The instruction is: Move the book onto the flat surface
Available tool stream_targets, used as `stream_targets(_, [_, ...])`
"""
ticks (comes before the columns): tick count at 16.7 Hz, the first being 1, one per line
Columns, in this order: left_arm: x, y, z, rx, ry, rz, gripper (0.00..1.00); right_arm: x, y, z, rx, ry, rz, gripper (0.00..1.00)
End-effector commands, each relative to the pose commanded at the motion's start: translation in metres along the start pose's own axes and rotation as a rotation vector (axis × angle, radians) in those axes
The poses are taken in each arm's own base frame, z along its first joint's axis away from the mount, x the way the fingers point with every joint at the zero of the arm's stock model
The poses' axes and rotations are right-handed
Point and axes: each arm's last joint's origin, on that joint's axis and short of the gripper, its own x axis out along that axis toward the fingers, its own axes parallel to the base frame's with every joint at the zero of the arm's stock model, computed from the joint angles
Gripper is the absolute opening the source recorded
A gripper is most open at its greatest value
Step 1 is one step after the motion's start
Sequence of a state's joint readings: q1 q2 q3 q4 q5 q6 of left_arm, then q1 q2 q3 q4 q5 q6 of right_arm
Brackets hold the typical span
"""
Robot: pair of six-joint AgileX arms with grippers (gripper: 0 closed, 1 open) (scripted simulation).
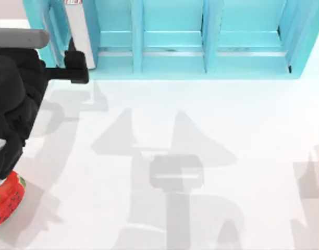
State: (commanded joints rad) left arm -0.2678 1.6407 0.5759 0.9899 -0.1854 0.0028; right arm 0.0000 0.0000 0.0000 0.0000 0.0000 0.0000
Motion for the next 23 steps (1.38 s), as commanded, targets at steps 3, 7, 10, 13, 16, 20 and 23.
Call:
stream_targets(3, [0.031,-0.015,-0.039,0.006,0.026,0.003,1.00,0.000,0.000,0.000,0.000,0.000,0.000,1.00])
stream_targets(7, [0.052,-0.026,-0.073,0.004,0.024,0.016,1.00,0.000,0.000,0.000,0.000,0.000,0.000,1.00])
stream_targets(10, [0.055,-0.028,-0.079,0.002,0.019,0.020,1.00,0.000,0.000,0.000,0.000,0.000,0.000,1.00])
stream_targets(13, [0.055,-0.028,-0.079,0.002,0.019,0.020,1.00,0.000,0.000,0.000,0.000,0.000,0.000,1.00])
stream_targets(16, [0.058,-0.026,-0.079,0.002,0.023,0.022,1.00,0.000,0.000,0.000,0.000,0.000,0.000,1.00])
stream_targets(20, [0.091,-0.028,-0.081,0.002,0.020,0.019,1.00,0.000,0.000,0.000,0.000,0.000,0.000,1.00])
stream_targets(23, [0.125,-0.028,-0.081,0.002,0.017,0.020,1.00,0.000,0.000,0.000,0.000,0.000,0.000,1.00])
